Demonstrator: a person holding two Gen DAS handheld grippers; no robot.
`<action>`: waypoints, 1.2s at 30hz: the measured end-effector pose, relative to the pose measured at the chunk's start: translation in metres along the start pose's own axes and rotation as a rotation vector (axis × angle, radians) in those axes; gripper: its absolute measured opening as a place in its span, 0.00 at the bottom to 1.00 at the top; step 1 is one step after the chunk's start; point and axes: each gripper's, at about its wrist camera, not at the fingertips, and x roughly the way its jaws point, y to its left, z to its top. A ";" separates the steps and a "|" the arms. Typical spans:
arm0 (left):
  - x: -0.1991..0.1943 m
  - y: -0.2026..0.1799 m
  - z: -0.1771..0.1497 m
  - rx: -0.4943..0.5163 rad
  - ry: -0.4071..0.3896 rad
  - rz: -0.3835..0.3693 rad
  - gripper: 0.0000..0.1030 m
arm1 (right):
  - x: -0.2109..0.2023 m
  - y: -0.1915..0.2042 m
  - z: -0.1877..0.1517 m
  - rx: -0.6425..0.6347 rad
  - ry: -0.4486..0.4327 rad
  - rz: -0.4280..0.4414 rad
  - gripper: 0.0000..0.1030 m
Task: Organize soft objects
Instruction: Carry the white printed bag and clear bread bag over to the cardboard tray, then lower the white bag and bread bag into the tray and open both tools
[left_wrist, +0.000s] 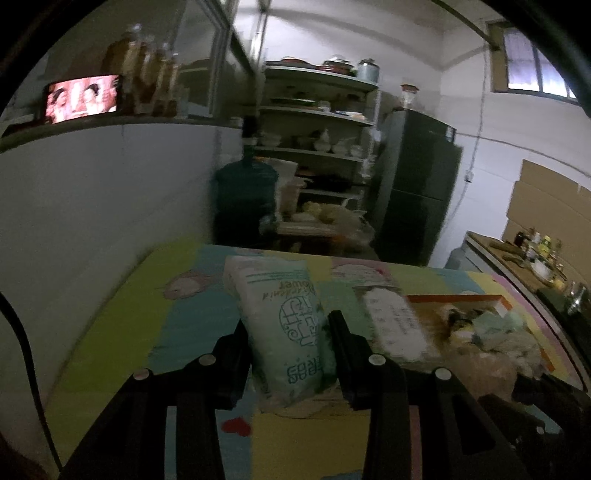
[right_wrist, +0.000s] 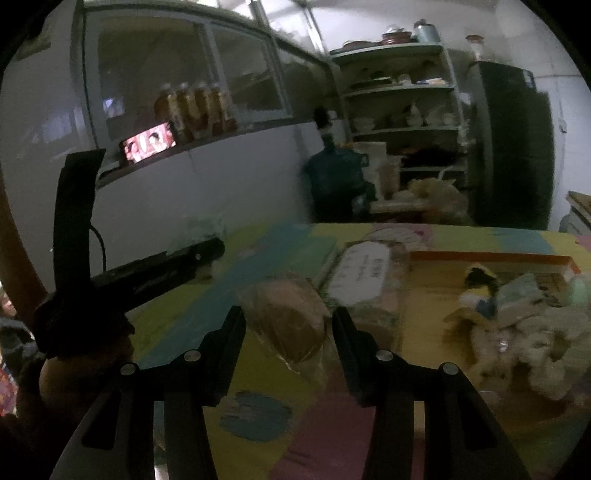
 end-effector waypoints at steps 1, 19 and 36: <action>0.000 -0.005 0.001 0.009 0.000 -0.012 0.39 | -0.004 -0.005 0.000 0.009 -0.006 -0.009 0.49; 0.010 -0.108 -0.002 0.120 0.016 -0.222 0.39 | -0.064 -0.073 -0.008 0.109 -0.094 -0.168 0.49; 0.028 -0.165 -0.017 0.187 0.075 -0.329 0.39 | -0.093 -0.134 0.003 0.171 -0.164 -0.302 0.49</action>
